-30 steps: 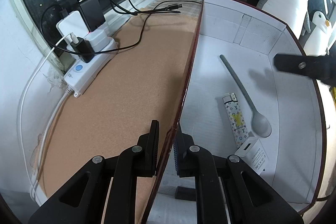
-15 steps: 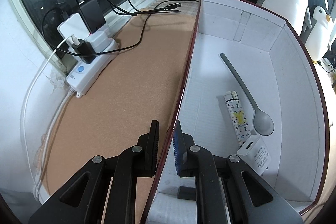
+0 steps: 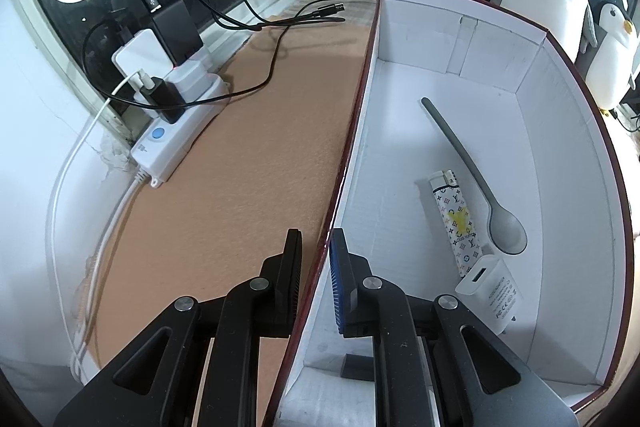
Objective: Organize rigid objects
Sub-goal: 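Move the right tool to the blue round lid and close on it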
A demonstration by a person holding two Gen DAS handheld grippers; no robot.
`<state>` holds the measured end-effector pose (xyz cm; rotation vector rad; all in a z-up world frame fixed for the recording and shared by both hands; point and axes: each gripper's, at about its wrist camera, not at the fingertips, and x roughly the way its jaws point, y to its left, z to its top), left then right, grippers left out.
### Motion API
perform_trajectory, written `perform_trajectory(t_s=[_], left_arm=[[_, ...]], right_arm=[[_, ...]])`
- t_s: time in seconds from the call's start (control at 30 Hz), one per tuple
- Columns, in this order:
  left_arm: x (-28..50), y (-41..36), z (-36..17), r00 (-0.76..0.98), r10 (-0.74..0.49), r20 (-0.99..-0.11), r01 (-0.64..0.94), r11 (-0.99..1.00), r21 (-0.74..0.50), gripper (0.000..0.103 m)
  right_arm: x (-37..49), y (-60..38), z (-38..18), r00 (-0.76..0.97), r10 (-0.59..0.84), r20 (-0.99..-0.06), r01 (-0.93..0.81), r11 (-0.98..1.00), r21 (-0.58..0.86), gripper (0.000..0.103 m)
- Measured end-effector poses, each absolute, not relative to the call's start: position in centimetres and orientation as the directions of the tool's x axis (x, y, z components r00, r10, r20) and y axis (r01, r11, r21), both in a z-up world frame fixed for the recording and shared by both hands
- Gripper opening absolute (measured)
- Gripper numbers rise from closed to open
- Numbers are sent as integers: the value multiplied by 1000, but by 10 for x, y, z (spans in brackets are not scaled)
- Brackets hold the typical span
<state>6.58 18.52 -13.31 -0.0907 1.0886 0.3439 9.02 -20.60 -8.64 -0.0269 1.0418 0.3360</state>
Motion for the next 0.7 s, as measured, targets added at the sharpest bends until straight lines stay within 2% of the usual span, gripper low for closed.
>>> perform_trajectory(t_s=[0.4, 0.43, 0.5, 0.7], left_arm=[[66, 185, -133, 410, 231, -882, -321, 942, 98, 13], [66, 186, -133, 409, 231, -883, -323, 942, 96, 13], [66, 186, -133, 408, 230, -884, -324, 941, 96, 13], [66, 186, -133, 404, 234, -885, -324, 941, 100, 14]], right_arm=[[114, -212, -113, 434, 182, -882, -276, 959, 63, 74], [118, -212, -115, 428, 183, -885, -278, 958, 64, 73], [125, -210, -120, 417, 178, -892, -283, 957, 58, 62], [141, -203, -133, 378, 171, -910, -305, 951, 52, 60]])
